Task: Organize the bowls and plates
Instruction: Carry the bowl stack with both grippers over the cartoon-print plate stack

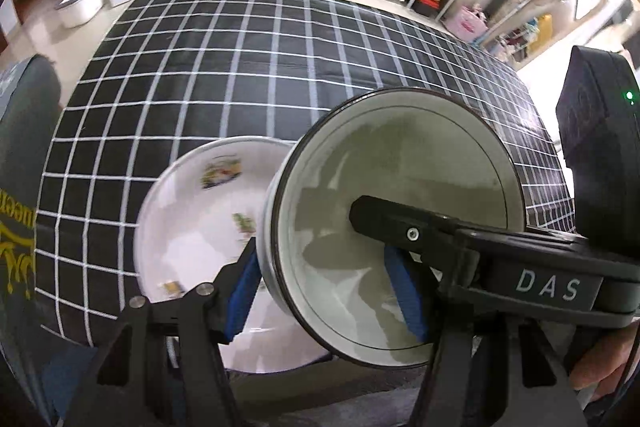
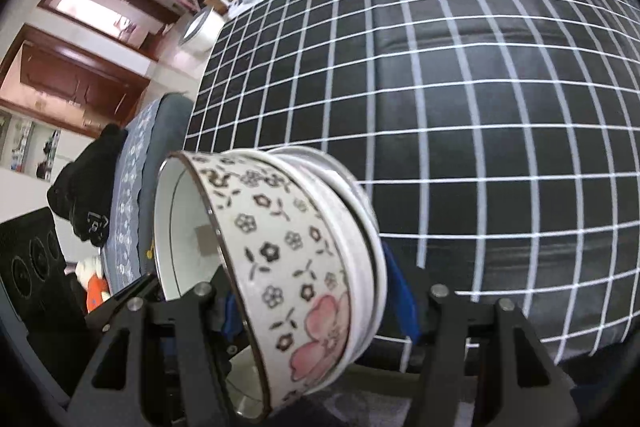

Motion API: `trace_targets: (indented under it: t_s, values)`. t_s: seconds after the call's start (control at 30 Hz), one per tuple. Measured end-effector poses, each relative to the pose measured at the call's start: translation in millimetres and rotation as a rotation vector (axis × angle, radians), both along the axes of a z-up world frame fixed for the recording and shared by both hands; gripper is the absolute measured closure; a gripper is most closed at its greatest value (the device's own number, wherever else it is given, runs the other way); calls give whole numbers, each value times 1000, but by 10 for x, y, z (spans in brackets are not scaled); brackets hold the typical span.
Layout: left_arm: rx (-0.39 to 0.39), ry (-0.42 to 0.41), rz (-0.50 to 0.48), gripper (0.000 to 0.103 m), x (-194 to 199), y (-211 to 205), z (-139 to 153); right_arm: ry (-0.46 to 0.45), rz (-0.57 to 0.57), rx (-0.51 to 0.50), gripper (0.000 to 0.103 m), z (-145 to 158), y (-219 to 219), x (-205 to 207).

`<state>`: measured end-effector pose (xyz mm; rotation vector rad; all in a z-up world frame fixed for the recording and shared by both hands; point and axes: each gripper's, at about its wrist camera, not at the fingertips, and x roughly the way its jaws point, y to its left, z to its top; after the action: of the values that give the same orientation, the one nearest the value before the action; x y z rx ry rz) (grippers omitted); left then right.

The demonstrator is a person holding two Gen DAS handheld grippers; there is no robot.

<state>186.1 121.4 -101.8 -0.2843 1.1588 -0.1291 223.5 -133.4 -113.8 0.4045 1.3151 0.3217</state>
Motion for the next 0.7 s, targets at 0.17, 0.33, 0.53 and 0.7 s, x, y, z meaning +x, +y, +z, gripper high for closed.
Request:
trace_targets:
  t_s: [0.17,0.33,0.53,0.7]
  values:
    - [3,25,37,43,-58,224,-102,21,42,0,39,-124,227,115]
    - [-18,51,73,43,-104,348,-226,43,83,-24,39,-223,354,171]
    - [-32,68,85,44,-87,389,-354,52,96,-45,40,-314,415,200]
    - [-36,56,88,44,-73,390,-357,54,89,-48,41,-322,396,232]
